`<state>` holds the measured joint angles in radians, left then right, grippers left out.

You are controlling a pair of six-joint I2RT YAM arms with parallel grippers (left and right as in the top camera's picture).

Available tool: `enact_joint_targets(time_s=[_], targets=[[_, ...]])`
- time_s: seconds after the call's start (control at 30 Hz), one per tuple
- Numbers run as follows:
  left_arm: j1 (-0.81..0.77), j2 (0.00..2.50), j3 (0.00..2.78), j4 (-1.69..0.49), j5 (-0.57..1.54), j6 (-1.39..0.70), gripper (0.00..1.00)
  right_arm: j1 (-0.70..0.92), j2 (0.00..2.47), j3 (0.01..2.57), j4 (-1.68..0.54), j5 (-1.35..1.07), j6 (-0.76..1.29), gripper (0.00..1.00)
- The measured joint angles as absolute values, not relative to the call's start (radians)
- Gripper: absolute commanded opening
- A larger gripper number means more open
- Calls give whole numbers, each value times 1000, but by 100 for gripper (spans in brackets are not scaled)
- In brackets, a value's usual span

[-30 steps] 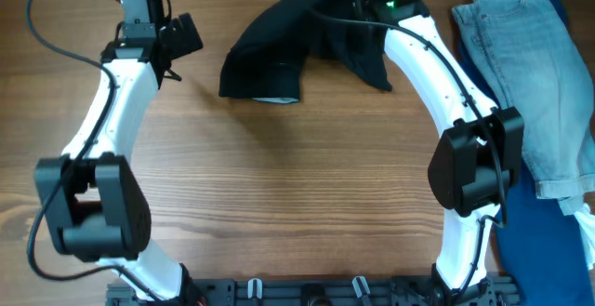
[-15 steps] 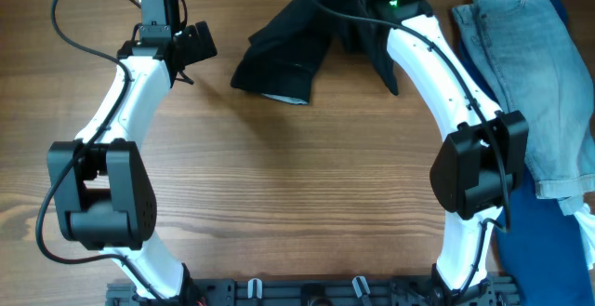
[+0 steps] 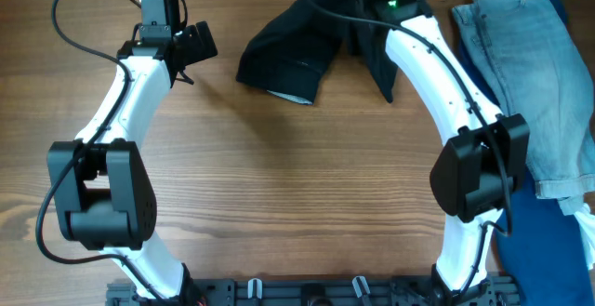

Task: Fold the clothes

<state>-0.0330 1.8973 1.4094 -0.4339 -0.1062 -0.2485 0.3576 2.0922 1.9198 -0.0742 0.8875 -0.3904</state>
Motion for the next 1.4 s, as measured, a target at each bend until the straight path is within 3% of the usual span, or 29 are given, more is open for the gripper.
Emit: enact_joint_targets(time_s=[0.2,0.37,0.47,0.8,0.83,0.87,0.9,1.1,1.27,1.33,1.4], targets=[[-33,1897,1409,-417,-106,-249,100,409,2082,1925,-211,828,-334,4],[-33,1897,1409,-379,-106,-249,100,429,2081,1933,-552,722,-74,4],[-33,1897,1409,-366,-108,-249,100,424,2081,1933,-640,678,33,4],[-33,1897,1409,-359,-137,-249,100,405,2081,1933,-597,646,74,4],[-33,1897,1409,-359,-137,-249,100,386,2081,1933,-567,645,73,9],[-33,1897,1409,-360,-137,-249,100,365,2081,1933,-533,642,67,33],[-33,1897,1409,-359,-137,-249,100,347,2081,1933,-516,638,53,100],[-33,1897,1409,-363,-136,-249,100,239,2080,1933,-489,632,-12,100],[-33,1897,1409,-368,-71,-249,100,242,2080,1933,-484,632,-78,100],[-33,1897,1409,-372,-49,-249,100,246,2080,1933,-485,628,-86,89],[-33,1897,1409,-372,-32,-249,100,246,2080,1933,-485,628,-96,100]])
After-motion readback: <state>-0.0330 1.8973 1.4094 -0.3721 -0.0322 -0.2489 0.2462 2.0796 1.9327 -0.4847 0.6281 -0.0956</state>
